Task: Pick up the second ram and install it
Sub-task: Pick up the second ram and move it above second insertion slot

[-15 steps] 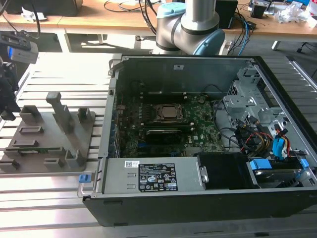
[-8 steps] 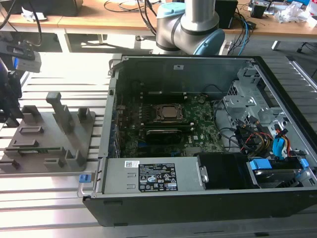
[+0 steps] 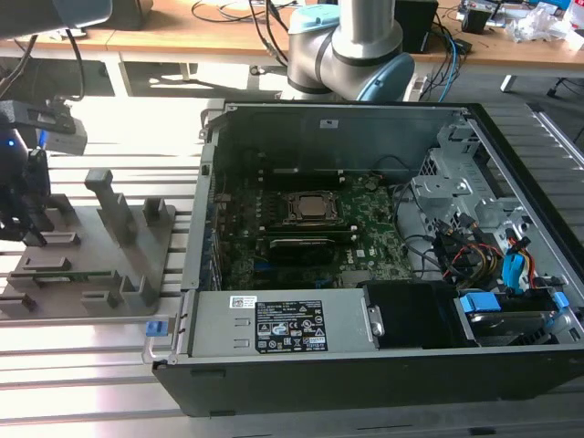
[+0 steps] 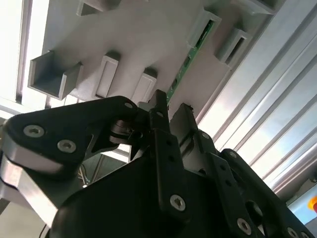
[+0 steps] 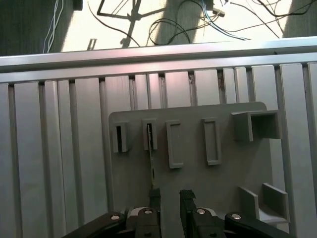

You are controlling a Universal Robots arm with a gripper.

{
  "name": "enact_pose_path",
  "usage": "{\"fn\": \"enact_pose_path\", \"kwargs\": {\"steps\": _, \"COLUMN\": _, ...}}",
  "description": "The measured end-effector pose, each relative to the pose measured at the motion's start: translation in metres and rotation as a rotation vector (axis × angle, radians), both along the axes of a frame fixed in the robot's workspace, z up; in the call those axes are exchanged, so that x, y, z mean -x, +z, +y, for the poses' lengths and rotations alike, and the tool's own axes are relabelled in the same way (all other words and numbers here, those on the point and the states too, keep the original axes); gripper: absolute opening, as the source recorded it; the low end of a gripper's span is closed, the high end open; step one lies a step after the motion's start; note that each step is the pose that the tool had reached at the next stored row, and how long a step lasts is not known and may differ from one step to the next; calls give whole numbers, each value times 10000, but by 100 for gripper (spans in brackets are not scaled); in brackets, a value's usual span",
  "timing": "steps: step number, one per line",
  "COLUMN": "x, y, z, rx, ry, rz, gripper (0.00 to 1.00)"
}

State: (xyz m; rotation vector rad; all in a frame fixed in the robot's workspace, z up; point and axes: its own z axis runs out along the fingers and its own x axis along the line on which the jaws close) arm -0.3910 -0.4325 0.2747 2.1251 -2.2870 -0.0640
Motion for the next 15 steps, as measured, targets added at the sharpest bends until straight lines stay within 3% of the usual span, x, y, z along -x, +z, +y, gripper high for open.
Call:
{"fn": "enact_pose_path", "kwargs": {"steps": 13, "x": -1, "y": -310, "z": -1, "rx": 0, "ry": 0, "rz": 0, "gripper": 30}}
{"fn": "enact_pose_path", "kwargs": {"steps": 15, "x": -1, "y": -363, "z": -21, "rx": 1, "ry": 21, "rz": 0, "gripper": 30}}
